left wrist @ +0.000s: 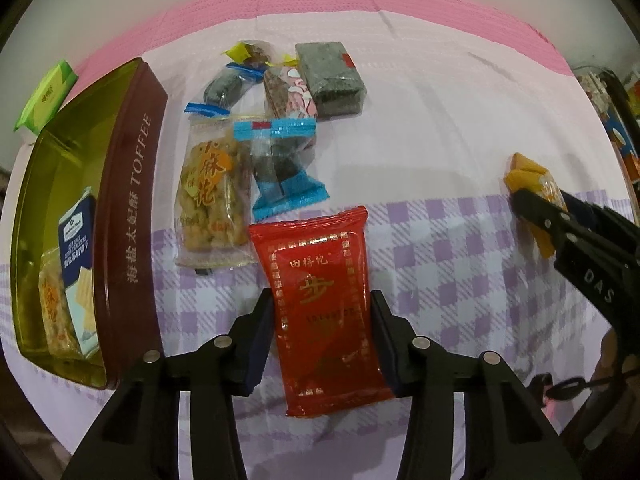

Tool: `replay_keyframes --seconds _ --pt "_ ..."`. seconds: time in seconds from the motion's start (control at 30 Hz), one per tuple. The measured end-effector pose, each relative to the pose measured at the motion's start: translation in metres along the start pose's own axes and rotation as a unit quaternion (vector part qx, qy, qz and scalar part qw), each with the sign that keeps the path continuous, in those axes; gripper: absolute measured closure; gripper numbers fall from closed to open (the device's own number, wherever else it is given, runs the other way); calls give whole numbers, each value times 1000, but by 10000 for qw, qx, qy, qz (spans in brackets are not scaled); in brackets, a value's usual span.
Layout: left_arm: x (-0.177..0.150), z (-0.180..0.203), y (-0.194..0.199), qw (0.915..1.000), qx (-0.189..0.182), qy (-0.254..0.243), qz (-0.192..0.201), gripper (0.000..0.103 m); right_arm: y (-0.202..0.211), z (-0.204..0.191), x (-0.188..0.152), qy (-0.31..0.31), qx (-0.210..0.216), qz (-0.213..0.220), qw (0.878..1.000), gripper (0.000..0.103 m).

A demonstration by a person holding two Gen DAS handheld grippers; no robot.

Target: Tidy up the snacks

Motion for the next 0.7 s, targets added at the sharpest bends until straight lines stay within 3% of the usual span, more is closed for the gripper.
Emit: replay_keyframes --seconds 0.23,0.7 --pt "-11 1 5 10000 15 -29 6 57 -1 -2 -1 25 -73 0 10000 69" --pt "2 -27 30 9991 24 -150 389 57 -3 -9 -2 74 -250 -16 9997 69"
Point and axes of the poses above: each gripper's, at about its wrist camera, not at the fingertips, and y roughly against the way its jaws point, z to its right, x to its top, the point moved 6 cm from there along -y, roughly the way its jaws point
